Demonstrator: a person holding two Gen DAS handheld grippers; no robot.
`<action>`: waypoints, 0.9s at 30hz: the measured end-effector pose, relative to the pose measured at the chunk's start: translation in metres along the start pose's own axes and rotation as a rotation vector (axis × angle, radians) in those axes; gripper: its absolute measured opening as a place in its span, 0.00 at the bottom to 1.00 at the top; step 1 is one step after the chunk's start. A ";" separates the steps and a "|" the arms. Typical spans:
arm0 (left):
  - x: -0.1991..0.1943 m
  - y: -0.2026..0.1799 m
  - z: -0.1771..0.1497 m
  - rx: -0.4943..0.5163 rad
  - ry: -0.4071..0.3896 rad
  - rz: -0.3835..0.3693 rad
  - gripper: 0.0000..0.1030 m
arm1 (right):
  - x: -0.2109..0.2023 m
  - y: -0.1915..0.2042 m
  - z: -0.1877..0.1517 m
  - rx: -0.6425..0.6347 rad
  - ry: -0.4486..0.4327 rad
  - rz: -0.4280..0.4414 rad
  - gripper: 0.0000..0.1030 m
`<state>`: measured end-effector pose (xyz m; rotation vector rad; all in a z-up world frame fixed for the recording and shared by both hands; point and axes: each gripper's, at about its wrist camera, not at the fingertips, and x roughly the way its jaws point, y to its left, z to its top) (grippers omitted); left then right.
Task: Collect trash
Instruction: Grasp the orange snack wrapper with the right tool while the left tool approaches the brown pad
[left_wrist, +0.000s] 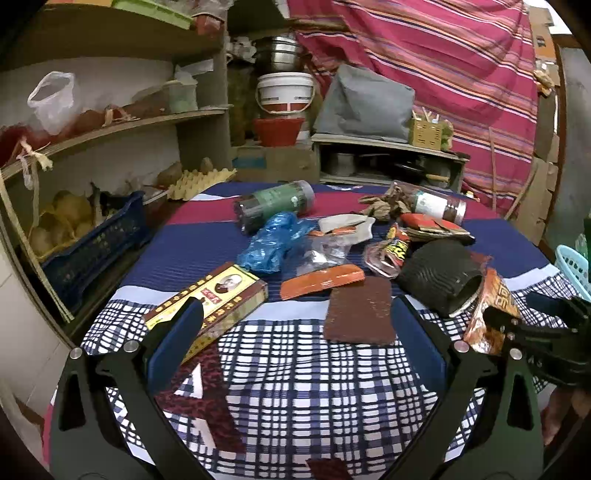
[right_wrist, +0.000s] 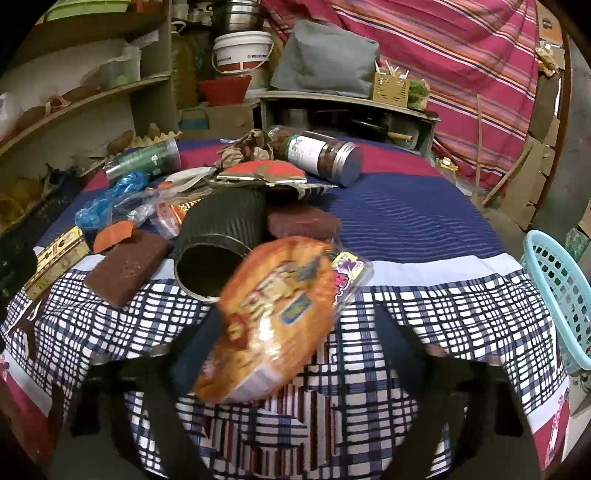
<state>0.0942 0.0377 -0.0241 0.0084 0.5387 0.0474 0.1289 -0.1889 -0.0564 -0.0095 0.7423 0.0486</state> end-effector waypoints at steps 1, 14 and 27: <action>0.002 -0.001 -0.001 0.006 0.005 0.001 0.95 | 0.000 -0.001 0.000 0.007 0.006 0.019 0.48; 0.019 0.006 -0.005 -0.054 0.069 0.004 0.95 | -0.013 -0.029 0.010 0.057 -0.042 0.071 0.10; 0.065 -0.034 0.003 0.115 0.199 -0.057 0.95 | -0.004 -0.061 0.017 0.102 -0.061 0.057 0.10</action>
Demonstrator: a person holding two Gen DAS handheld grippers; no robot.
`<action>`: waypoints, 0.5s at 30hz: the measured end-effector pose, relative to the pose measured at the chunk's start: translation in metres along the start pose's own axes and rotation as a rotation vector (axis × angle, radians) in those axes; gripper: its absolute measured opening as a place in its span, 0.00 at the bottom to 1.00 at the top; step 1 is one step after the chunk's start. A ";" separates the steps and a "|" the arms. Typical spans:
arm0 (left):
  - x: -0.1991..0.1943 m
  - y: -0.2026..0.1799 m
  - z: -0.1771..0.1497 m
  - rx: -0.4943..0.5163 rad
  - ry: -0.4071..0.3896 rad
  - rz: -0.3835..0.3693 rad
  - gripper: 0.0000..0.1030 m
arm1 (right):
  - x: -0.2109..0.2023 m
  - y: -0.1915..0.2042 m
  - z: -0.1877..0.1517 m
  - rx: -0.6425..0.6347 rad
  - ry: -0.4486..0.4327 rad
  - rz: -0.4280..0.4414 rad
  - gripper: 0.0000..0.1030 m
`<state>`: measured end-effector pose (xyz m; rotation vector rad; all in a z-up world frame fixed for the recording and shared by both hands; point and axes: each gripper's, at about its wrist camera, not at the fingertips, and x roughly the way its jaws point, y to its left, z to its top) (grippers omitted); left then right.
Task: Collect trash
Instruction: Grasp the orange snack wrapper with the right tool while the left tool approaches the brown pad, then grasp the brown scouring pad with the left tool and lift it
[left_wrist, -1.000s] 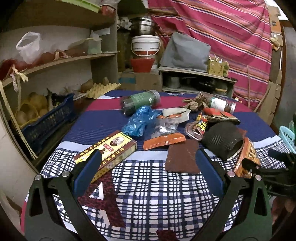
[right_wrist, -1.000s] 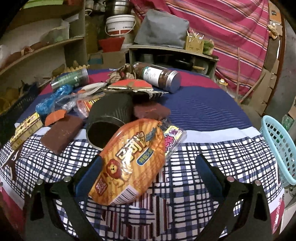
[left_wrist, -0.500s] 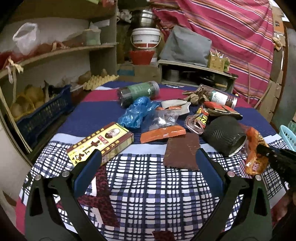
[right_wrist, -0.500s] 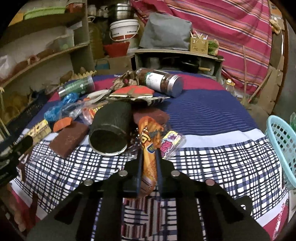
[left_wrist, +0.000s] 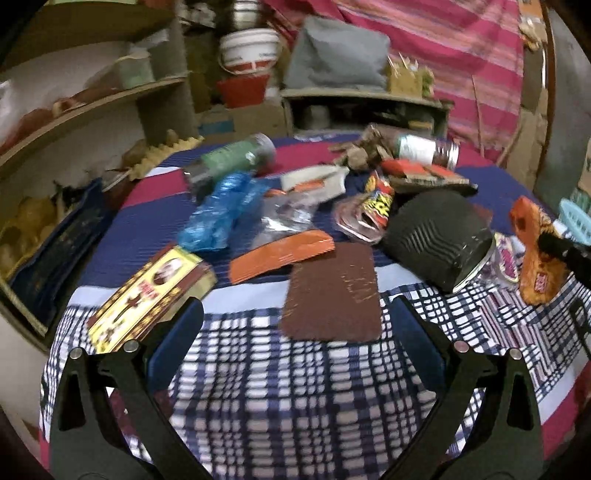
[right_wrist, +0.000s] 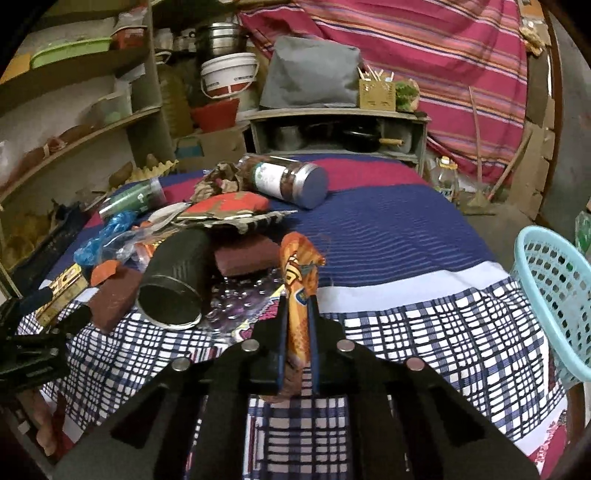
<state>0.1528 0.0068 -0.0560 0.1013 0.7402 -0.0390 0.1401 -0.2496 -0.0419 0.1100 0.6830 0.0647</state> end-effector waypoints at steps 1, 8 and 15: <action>0.007 -0.001 0.002 0.006 0.028 -0.005 0.95 | 0.000 -0.001 0.000 0.003 -0.003 0.004 0.10; 0.037 -0.002 0.009 -0.014 0.150 -0.066 0.94 | -0.001 0.002 0.000 0.003 -0.013 0.019 0.10; 0.047 -0.002 0.010 -0.037 0.195 -0.075 0.81 | -0.002 0.001 -0.001 0.017 -0.015 0.034 0.10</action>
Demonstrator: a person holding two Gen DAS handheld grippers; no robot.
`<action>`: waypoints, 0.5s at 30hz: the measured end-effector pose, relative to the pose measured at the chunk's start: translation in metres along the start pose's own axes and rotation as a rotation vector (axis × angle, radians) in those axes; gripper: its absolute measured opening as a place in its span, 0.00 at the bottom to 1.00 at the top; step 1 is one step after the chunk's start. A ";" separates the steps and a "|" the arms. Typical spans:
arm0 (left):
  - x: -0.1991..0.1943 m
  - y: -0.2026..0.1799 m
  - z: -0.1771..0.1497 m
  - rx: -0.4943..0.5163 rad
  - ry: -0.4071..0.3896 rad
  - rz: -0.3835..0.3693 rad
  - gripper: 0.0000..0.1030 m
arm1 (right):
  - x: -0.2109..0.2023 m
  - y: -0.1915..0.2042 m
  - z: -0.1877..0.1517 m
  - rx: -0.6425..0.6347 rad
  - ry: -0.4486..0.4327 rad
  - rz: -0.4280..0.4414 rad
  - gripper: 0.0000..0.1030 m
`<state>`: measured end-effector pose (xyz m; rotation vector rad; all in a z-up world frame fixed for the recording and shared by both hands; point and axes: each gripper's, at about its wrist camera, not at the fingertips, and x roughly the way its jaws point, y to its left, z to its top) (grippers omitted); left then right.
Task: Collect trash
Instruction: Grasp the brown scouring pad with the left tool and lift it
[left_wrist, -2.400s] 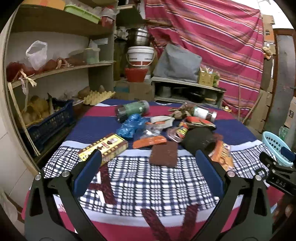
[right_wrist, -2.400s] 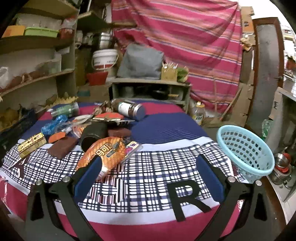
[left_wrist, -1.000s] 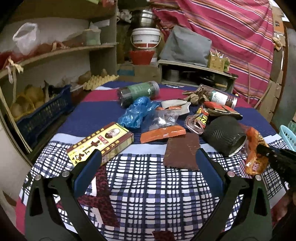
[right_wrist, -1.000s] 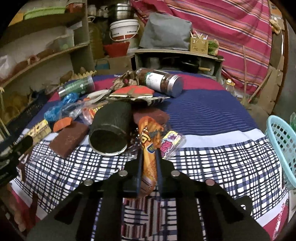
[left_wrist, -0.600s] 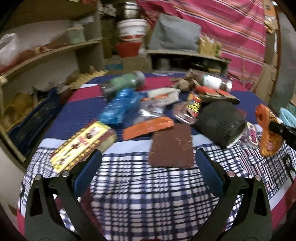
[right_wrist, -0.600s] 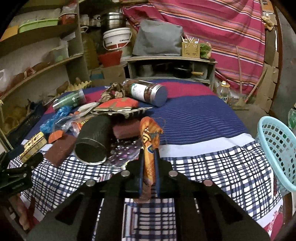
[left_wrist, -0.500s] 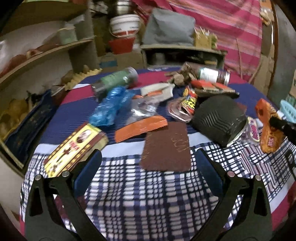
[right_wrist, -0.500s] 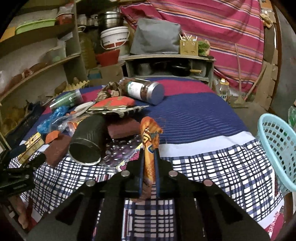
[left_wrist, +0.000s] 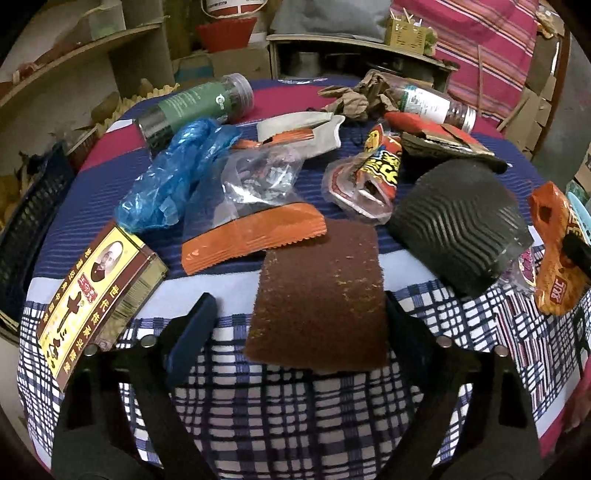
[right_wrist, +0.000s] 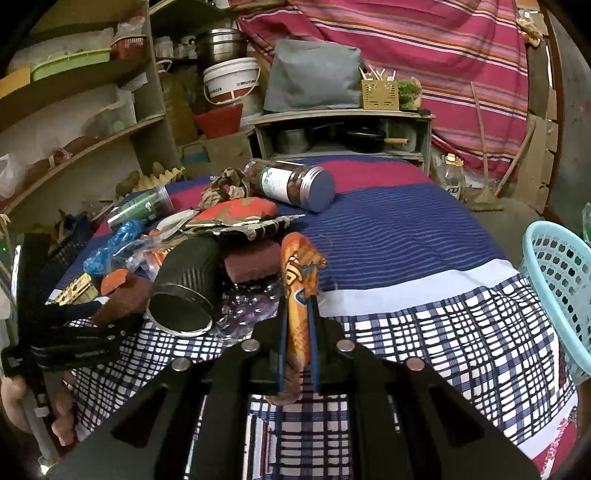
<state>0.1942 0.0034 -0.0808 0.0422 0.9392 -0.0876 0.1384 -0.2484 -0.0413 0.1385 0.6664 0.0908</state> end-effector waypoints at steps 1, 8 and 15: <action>-0.001 -0.001 -0.001 -0.001 -0.002 0.000 0.79 | 0.000 0.000 0.000 0.002 -0.001 0.001 0.10; -0.005 -0.009 -0.002 -0.027 0.001 -0.002 0.63 | -0.005 0.005 -0.007 -0.033 -0.005 -0.010 0.10; -0.023 -0.011 -0.013 -0.061 -0.011 -0.017 0.62 | -0.026 -0.005 -0.004 -0.033 -0.035 0.015 0.10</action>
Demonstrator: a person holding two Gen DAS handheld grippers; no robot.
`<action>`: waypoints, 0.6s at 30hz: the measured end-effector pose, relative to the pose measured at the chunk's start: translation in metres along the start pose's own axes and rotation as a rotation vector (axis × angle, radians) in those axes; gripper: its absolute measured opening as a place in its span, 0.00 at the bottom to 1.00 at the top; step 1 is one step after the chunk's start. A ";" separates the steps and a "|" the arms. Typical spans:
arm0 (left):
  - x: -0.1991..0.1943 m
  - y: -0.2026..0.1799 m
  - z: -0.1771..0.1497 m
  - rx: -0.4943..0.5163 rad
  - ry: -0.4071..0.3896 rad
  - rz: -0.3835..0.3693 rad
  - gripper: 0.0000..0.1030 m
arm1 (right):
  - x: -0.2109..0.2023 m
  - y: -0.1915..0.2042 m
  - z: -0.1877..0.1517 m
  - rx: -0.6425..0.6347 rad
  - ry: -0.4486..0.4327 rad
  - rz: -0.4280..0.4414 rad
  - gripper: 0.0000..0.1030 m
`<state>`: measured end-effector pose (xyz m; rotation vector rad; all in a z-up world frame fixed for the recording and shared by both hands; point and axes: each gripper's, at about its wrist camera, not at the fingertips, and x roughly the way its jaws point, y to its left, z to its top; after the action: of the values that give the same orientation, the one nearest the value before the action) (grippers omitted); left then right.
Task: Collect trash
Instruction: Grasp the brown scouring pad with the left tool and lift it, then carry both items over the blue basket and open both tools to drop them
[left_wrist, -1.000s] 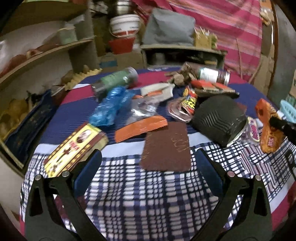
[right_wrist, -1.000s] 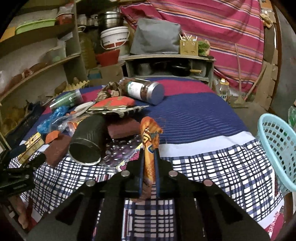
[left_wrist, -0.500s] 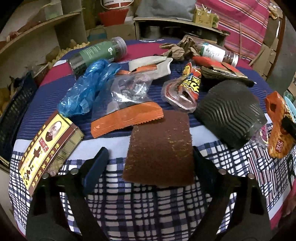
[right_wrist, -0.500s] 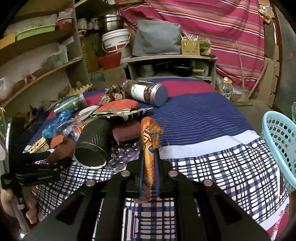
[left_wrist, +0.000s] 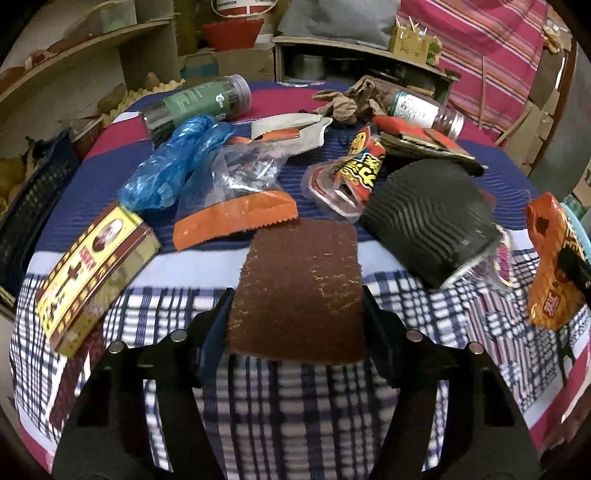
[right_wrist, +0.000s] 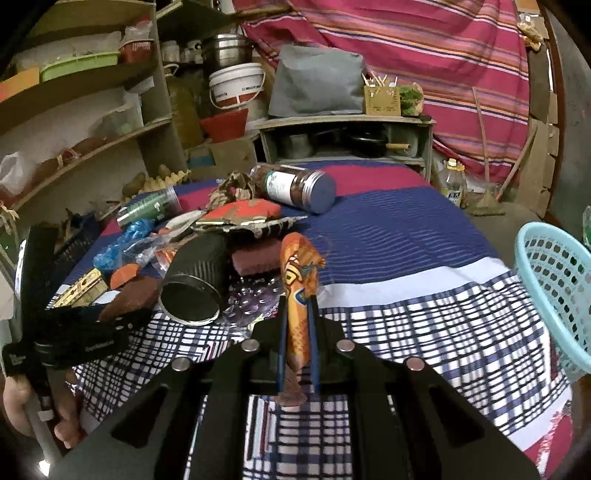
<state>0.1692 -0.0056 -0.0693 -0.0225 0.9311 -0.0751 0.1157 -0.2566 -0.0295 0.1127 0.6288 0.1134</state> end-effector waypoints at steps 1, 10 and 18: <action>-0.004 -0.001 -0.002 0.002 -0.006 0.002 0.62 | -0.003 -0.001 0.001 -0.009 -0.006 -0.002 0.10; -0.068 -0.017 -0.024 0.027 -0.148 0.056 0.62 | -0.015 -0.050 0.003 -0.043 -0.007 0.012 0.10; -0.116 -0.057 -0.002 0.041 -0.294 0.034 0.62 | -0.035 -0.084 0.015 -0.050 -0.046 0.031 0.10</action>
<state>0.0954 -0.0541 0.0247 0.0198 0.6353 -0.0576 0.1026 -0.3450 -0.0092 0.0767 0.5783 0.1564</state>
